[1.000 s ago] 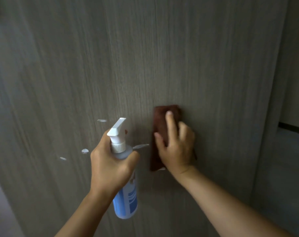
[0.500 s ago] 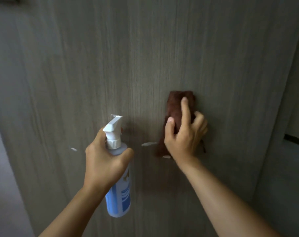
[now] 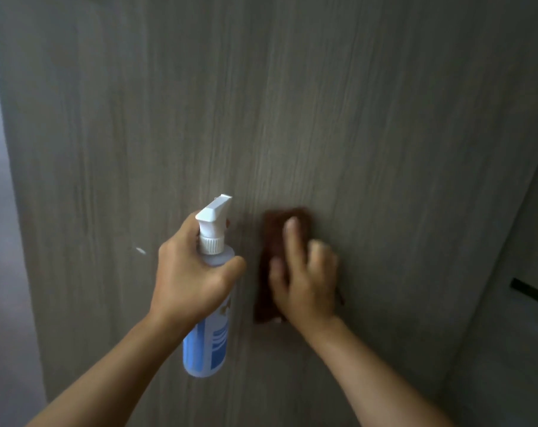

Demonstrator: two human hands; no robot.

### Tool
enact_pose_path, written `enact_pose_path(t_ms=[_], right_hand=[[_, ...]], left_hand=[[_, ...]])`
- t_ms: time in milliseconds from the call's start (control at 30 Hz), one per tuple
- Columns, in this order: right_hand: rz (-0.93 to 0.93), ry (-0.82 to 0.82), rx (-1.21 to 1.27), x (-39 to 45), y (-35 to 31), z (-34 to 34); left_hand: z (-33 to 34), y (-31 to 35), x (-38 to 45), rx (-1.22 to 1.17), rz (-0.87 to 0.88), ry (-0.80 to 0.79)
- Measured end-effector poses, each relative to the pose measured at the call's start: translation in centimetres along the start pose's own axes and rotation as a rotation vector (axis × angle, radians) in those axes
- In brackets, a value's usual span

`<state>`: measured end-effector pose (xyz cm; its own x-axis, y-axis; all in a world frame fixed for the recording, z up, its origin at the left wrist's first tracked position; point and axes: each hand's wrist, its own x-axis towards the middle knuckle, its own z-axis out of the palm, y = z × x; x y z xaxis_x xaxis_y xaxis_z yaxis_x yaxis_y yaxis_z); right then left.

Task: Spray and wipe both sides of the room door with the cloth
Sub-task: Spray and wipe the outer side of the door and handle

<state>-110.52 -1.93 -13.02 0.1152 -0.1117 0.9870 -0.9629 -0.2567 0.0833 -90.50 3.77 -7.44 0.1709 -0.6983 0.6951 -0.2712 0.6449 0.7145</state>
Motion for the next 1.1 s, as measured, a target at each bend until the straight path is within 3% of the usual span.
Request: enact_pose_path(t_ms=[67,133,300,367,500,567,767,833,933,1000,1033,1100], right_hand=[[-0.235,-0.070,-0.006,-1.4,-0.7,0.3],[-0.288,-0.045,-0.026,-0.3,0.8,0.0],[0.163,0.150,-0.131,3.5,5.2,-1.4],[0.193,0.166,-0.121,2.9,4.2,-1.0],[-0.254,-0.033,-0.023,-2.6,0.8,-0.5],[-0.353,-0.080,0.010,-2.4,1.8,-1.0],[0.144,0.081,0.012,1.4,3.9,-1.5],[0.092,0.070,0.025,0.5,2.5,-1.3],[-0.242,-0.087,0.050,-2.7,0.8,-1.4],[-0.331,-0.134,0.045,-2.2,1.8,-1.9],[-0.289,-0.113,0.023,-1.1,2.6,-2.0],[-0.034,0.012,-0.029,1.8,4.5,-2.5]], left_hand=[[0.1,0.1,-0.2,-0.012,0.003,-0.009],[0.1,0.1,-0.3,-0.015,0.005,-0.011],[-0.5,-0.3,0.0,0.010,-0.010,-0.010],[-0.5,-0.3,0.0,0.018,-0.017,-0.006],[-0.3,-0.2,-0.2,0.018,-0.018,-0.012],[-0.2,-0.2,-0.4,0.021,-0.016,-0.016],[-0.5,0.1,-0.2,0.035,-0.011,-0.022],[-0.5,0.3,-0.1,0.030,-0.009,-0.017],[-0.3,0.5,-0.2,0.019,-0.013,-0.019],[-0.2,0.6,-0.3,0.014,-0.011,-0.024],[-0.2,0.5,-0.2,0.012,-0.011,-0.020],[-0.2,0.5,0.0,0.010,-0.010,-0.017]])
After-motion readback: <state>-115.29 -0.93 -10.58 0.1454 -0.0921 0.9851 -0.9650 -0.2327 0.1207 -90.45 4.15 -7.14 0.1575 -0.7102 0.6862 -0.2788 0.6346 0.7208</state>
